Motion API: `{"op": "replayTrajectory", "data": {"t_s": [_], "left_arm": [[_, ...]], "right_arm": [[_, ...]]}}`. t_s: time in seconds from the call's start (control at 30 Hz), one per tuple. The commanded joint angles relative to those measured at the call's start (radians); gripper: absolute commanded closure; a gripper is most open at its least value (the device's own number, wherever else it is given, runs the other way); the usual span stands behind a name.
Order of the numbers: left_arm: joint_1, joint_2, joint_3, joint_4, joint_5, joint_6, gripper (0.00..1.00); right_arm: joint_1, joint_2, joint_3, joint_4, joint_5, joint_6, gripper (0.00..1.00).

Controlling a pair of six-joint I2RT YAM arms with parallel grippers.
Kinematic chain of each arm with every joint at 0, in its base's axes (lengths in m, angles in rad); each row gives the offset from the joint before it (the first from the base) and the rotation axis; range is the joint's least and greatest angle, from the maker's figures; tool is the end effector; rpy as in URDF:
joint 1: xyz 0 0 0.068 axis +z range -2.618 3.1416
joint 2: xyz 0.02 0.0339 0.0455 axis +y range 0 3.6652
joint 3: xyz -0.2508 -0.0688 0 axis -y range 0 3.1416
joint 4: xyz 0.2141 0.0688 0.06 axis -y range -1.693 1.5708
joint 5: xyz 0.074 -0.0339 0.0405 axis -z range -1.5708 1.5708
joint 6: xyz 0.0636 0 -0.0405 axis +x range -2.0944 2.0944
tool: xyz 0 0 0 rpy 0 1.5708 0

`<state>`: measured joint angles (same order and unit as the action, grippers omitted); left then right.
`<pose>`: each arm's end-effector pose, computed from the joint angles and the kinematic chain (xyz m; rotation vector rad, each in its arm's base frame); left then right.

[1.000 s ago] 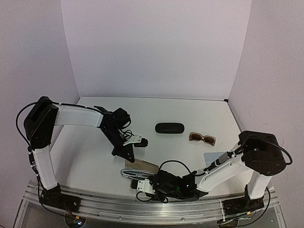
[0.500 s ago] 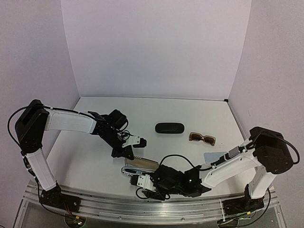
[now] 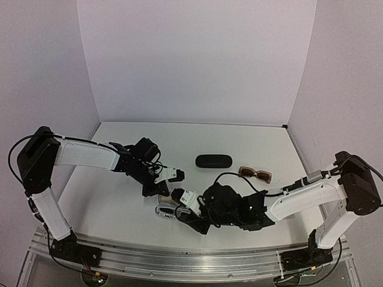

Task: Organize the sunglasses
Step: Close the sunglasses case at the center of the board.

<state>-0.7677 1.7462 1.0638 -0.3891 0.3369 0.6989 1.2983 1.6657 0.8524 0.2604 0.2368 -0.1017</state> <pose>0.2242 -0.2456 0.1543 1.8362 1.8687 -0.4678 0.1086 0.3331 0.1775 -1.2679 1.7254 0.4614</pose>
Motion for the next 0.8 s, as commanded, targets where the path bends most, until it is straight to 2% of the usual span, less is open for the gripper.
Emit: {"op": "replayTrajectory", "data": {"t_s": [0.0, 0.23, 0.43, 0.63, 0.77], "left_arm": [[-0.004, -0.071, -0.047, 0.124, -0.071, -0.054, 1.00], [-0.036, -0.192, -0.280, 0.438, -0.167, -0.005, 1.00], [-0.082, -0.211, -0.401, 0.622, -0.303, 0.107, 1.00], [-0.152, -0.225, -0.573, 0.857, -0.397, 0.313, 1.00], [-0.199, -0.230, -0.635, 0.904, -0.436, 0.357, 1.00]], "right_arm": [[-0.098, -0.033, -0.009, 0.014, 0.011, 0.172, 0.56], [-0.151, -0.071, -0.016, 0.070, -0.024, 0.242, 0.54], [-0.188, -0.112, -0.014, 0.102, -0.011, 0.261, 0.48], [-0.200, -0.033, 0.019, 0.102, 0.020, 0.286, 0.45], [-0.199, 0.033, 0.042, 0.100, -0.010, 0.294, 0.45]]}}
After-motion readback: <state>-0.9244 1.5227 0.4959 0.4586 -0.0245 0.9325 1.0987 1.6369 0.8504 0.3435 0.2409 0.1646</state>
